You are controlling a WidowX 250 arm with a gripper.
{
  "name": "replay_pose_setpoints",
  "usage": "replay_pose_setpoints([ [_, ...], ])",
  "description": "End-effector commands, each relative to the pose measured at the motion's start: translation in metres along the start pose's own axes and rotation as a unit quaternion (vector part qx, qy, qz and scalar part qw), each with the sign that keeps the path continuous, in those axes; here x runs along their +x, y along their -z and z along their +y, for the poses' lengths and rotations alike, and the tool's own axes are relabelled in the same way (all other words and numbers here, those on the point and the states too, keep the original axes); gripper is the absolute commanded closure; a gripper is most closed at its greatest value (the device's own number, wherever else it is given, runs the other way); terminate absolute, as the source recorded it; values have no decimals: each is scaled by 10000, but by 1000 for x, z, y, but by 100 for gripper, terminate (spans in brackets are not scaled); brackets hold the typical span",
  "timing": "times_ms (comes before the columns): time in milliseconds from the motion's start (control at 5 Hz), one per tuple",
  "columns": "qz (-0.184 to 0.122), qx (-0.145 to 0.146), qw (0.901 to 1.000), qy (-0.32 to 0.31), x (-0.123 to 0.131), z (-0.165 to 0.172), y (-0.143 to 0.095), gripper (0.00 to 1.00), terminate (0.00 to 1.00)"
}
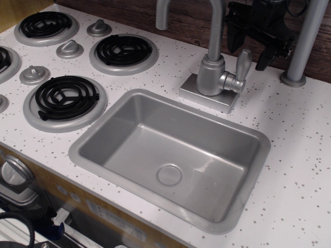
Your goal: Lever vertical to front
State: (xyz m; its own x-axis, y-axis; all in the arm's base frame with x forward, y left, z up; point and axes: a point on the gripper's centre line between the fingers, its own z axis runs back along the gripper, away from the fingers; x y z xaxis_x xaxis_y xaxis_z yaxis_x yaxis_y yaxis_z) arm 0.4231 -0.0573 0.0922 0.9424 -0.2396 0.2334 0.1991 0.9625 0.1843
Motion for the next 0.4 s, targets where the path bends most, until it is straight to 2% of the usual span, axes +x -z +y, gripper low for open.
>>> replay_pose_setpoints([
  [0, -151, 91, 9993, -340, 0, 17, -10, 100, 0],
  [200, -36, 2, 9983, -588, -10, 11, -9, 100, 0],
])
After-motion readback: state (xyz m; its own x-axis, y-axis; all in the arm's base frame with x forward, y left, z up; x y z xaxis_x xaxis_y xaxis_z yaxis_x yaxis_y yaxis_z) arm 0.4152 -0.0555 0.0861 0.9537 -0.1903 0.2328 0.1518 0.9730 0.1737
